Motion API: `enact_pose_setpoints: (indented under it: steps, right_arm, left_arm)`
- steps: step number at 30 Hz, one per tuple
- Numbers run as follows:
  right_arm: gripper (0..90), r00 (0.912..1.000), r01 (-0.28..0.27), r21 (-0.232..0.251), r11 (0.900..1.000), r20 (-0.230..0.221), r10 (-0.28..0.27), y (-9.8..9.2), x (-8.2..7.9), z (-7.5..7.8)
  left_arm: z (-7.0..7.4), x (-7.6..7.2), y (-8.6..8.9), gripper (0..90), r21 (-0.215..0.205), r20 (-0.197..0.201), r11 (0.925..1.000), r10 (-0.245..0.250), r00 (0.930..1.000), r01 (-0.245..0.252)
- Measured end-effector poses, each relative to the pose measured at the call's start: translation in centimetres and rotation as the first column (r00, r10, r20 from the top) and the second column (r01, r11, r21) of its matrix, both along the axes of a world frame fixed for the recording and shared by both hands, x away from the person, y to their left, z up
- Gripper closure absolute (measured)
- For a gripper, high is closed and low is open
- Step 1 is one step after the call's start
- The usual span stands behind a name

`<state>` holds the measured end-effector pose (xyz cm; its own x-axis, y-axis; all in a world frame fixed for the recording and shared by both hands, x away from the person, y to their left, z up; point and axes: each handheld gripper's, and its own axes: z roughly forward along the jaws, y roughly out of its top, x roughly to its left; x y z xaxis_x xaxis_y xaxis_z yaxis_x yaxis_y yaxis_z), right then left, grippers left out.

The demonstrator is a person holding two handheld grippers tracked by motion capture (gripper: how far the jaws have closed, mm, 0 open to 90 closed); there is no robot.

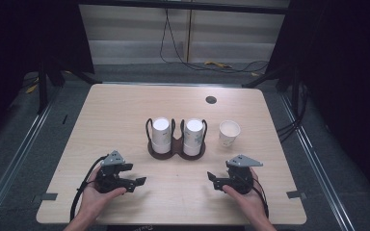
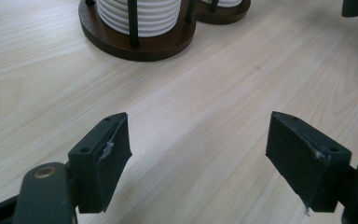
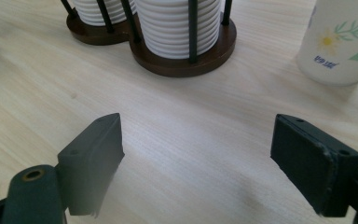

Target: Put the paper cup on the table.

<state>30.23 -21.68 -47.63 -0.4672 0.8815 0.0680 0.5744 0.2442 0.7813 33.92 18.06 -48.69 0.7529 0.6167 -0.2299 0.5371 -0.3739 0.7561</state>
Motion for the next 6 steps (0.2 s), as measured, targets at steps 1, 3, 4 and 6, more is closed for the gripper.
enact_pose_setpoints:
  steps: [1,3,4,6]
  right_arm:
    - [16.7,1.0,-0.006,-0.002,1.0,-0.001,0.006,-0.06,0.01,-0.13]
    - [15.9,0.9999,0.008,-0.015,1.0,-0.015,-0.008,-0.36,0.14,-0.54]
    - [15.6,0.9997,0.01,-0.009,1.0,-0.024,-0.01,-0.54,0.21,-0.68]
    - [15.2,0.9992,0.021,-0.02,1.0,-0.033,-0.022,-0.83,0.39,-0.82]
  left_arm:
    - [-0.05,0.03,0.05,21.8,-0.007,-0.003,1.0,0.002,1.0,-0.002]
    - [-0.16,0.18,0.08,21.7,0.01,0.004,0.9999,0.009,0.9999,-0.009]
    - [-0.23,0.25,0.05,21.6,0.009,0.002,0.9999,0.013,0.9999,-0.013]
    - [-0.36,0.41,-0.02,21.5,0.012,-0.01,0.9999,0.011,0.9999,-0.01]
